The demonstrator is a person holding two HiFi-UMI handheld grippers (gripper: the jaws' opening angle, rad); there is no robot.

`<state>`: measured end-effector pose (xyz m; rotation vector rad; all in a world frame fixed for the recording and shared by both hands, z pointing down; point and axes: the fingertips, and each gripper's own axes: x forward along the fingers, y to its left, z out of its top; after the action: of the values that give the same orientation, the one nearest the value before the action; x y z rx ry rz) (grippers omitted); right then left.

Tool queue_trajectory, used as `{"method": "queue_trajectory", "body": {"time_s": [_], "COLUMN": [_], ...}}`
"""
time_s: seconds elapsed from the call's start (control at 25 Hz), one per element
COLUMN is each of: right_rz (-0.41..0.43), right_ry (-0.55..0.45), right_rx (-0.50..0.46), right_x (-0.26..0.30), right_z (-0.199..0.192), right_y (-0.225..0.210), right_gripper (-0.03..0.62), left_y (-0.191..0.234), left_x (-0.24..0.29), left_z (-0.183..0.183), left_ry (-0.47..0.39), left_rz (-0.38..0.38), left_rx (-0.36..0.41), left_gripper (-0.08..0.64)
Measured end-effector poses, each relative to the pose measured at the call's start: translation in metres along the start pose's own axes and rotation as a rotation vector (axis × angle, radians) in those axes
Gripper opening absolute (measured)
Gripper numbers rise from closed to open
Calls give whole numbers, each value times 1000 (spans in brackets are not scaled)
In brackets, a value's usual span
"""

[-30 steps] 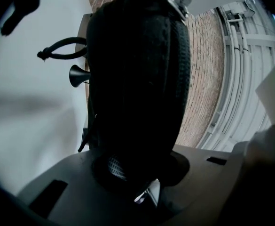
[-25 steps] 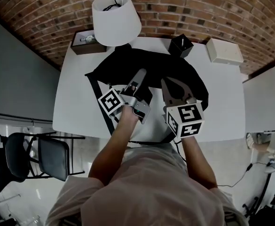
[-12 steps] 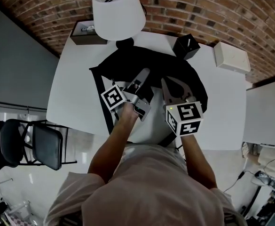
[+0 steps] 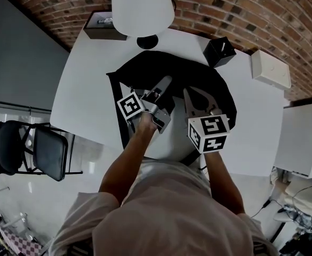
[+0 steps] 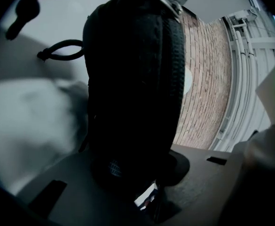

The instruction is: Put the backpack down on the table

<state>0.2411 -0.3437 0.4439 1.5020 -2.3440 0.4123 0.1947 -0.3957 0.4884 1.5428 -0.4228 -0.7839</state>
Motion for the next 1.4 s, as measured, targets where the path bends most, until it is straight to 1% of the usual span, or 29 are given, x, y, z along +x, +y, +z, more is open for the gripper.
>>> {"method": "queue_trajectory", "body": {"time_s": [0.24, 0.56, 0.92, 1.4], "right_rz": [20, 51, 56, 65], "right_ry": [15, 42, 79, 90], "right_rx": [3, -2, 2, 18], "right_x": [7, 12, 17, 21], "right_z": [-8, -21, -34, -46], "right_y": [2, 16, 20, 29], "right_gripper": [2, 2, 2, 2], "left_y": [7, 19, 34, 44], "left_x": [-6, -20, -31, -39], "left_z": [1, -1, -4, -4], "left_ry": [-6, -12, -18, -42], "left_rz": [-8, 11, 43, 73], "left_rx": [6, 0, -10, 1], "left_gripper": [87, 87, 87, 108]}}
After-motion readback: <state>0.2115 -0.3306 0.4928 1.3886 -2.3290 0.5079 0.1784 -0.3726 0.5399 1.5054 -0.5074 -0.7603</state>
